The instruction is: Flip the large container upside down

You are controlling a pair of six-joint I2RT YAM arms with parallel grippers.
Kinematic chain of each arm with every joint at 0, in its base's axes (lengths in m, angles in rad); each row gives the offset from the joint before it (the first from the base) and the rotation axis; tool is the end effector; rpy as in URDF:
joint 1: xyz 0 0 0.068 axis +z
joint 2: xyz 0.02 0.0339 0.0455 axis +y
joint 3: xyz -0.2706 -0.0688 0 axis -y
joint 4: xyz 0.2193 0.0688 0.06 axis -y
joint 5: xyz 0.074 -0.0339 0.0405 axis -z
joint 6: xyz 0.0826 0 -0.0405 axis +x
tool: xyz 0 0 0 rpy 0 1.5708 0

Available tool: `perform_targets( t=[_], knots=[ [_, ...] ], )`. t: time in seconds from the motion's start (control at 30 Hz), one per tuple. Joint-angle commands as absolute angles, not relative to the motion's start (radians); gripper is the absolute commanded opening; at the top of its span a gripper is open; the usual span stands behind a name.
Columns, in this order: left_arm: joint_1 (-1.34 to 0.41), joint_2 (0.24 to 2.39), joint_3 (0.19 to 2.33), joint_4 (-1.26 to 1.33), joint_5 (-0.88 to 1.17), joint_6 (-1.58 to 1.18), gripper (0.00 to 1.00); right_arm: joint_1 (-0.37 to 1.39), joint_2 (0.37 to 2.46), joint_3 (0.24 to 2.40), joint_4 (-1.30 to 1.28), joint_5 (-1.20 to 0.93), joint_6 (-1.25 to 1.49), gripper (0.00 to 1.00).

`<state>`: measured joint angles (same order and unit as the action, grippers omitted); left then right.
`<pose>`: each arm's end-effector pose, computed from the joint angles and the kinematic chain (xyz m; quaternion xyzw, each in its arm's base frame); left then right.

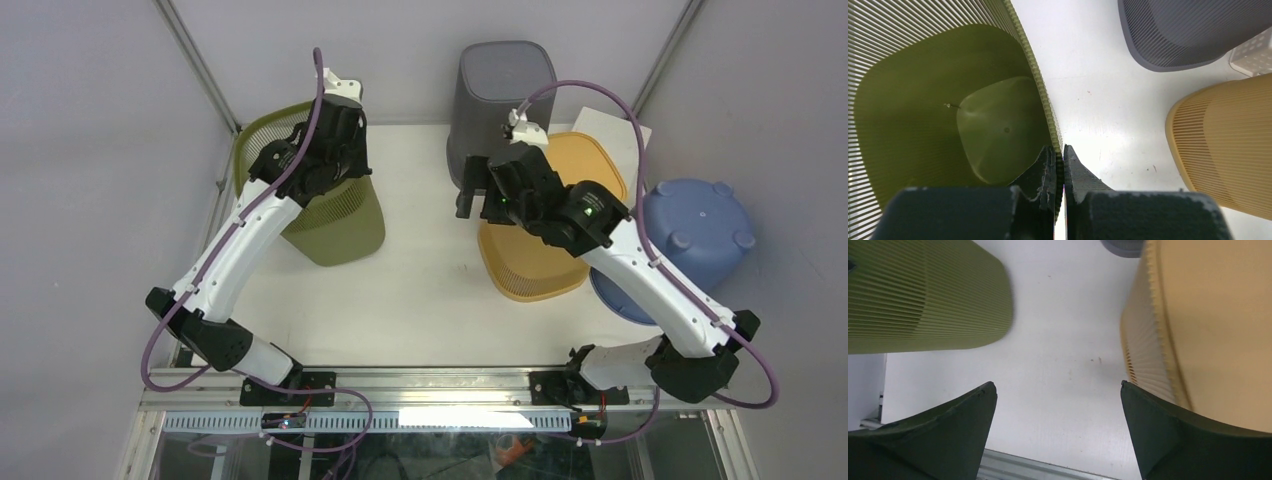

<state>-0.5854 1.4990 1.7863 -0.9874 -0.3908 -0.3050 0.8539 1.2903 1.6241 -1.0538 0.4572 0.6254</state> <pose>0.2749 -0.1445 0.4062 0.0432 0.8922 -0.0193 0.4492 0.1878 0.1600 0.4044 -0.0082 0.8921 0.1184 0.4360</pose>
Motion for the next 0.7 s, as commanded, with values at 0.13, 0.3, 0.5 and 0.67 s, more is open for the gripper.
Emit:
perform_targets(
  t=[0.13, 0.3, 0.5, 0.67],
  knots=[
    [-0.587, 1.389, 1.827, -0.915, -0.377, -0.321, 0.0, 0.912, 1.424, 1.671, -0.885, 0.334, 0.616, 0.99],
    [-0.563, 1.32, 1.878, -0.886, -0.271, -0.339, 0.0, 0.905, 1.354, 1.603, -0.755, 0.212, 0.561, 0.99],
    [-0.47, 1.285, 1.854, -0.789, 0.012, -0.414, 0.0, 0.653, 1.302, 1.577, -0.676, -0.284, 0.564, 0.99],
    [-0.314, 1.242, 1.723, -0.677, 0.181, -0.477, 0.0, 0.616, 1.274, 1.565, -0.655, -0.365, 0.551, 0.99]
  ],
)
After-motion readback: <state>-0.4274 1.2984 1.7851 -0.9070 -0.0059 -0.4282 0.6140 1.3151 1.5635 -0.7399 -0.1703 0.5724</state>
